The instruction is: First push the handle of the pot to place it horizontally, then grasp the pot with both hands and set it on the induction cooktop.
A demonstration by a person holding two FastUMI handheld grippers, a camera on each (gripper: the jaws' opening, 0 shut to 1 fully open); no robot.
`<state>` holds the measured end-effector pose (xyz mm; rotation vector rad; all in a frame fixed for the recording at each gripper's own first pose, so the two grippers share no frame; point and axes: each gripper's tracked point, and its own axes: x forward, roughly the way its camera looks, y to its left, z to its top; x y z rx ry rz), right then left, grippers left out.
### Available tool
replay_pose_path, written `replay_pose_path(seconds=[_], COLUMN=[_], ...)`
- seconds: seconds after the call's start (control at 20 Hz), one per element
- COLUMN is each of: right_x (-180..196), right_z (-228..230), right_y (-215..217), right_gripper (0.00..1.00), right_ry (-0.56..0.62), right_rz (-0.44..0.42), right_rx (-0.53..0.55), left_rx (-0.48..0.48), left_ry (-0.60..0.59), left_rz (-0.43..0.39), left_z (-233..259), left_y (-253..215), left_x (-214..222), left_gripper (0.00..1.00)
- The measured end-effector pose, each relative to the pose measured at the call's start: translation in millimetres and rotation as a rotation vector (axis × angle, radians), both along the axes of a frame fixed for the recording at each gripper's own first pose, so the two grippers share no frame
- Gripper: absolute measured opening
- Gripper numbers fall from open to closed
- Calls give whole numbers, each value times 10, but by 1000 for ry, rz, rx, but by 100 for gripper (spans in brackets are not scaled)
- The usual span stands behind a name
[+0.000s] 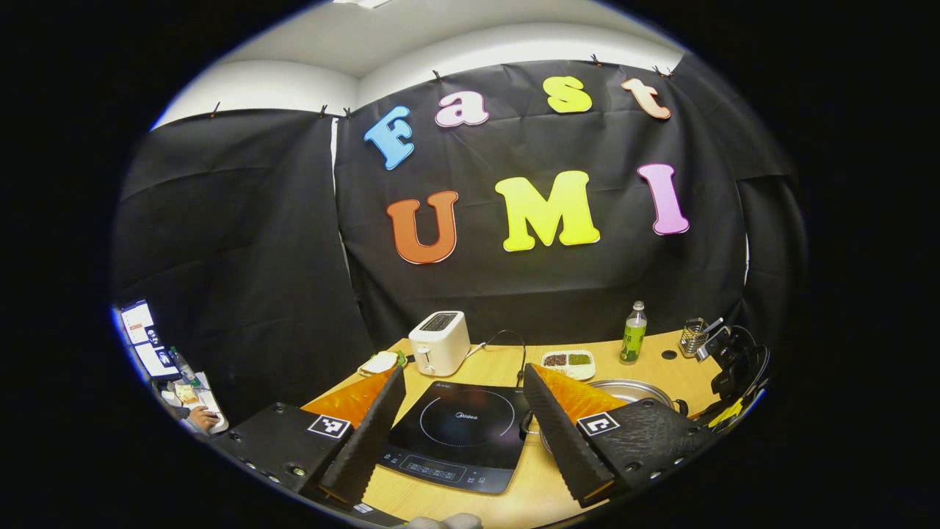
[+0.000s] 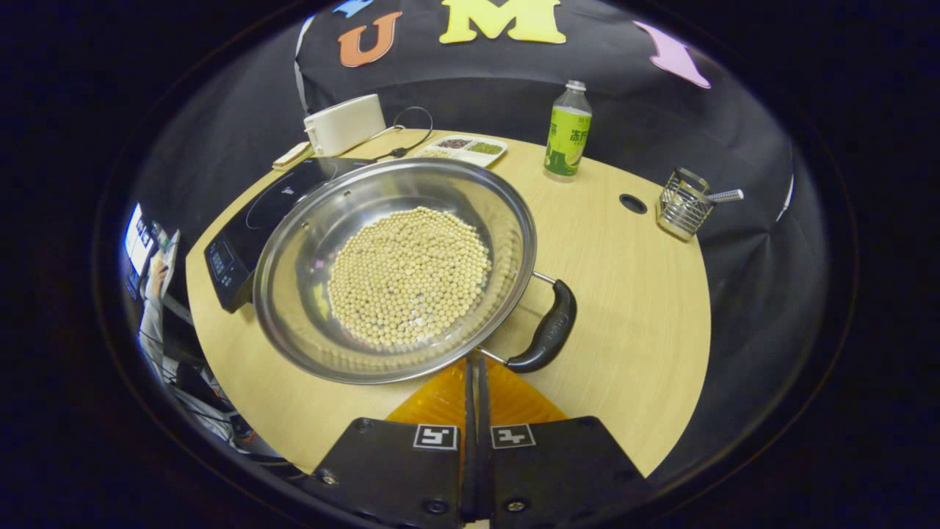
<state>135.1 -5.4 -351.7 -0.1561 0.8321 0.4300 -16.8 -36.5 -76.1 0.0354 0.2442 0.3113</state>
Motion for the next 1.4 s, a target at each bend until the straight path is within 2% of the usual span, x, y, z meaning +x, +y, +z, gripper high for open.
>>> replay_pose_path(seconds=[0.15,0.25,0.3,0.35,0.5,0.55,0.65,0.9,1.0,1.1,1.15,1.2,1.25,1.3,1.4], right_x=[111,159,178,192,193,173,117,-56,-151,-236,-269,-265,-246,-220,-148], right_z=[11,17,16,11,14,2,6,151,213,259,306,347,380,415,455], right_y=[-70,-98,-117,-127,-127,-147,-196,-339,-390,-403,-404,-425,-420,-427,-362], right_gripper=[4,0,4,0,0,4,0,1,12,28,51,59,73,81,87], right_ry=[-1,-11,-15,-15,-14,-8,-3,-44,-55,-61,-73,-91,-99,-109,-108], right_rz=[7,28,35,37,34,27,-2,-116,-173,-205,-214,-238,-255,-276,-304], right_rx=[-2,-15,-21,-23,-15,-17,-20,1,9,8,7,7,8,12,40], left_rx=[1,-4,-4,-1,-2,-3,-16,-81,-107,-152,-173,-186,-186,-184,-175], left_ry=[18,24,28,34,57,63,76,121,152,184,195,216,237,254,292], left_rz=[10,15,11,10,-6,-13,-47,-177,-221,-249,-264,-276,-287,-300,-323], left_z=[-49,-74,-81,-101,-188,-226,-337,-748,-930,-1146,-1244,-1348,-1461,-1562,-1751], left_y=[-61,-106,-144,-151,-219,-215,-275,-383,-396,-424,-453,-484,-509,-541,-594], left_x=[39,77,94,98,128,138,192,434,537,621,675,718,758,805,871], left_gripper=[96,96,96,96,96,96,96,96,96,96,97,97,96,97,97])
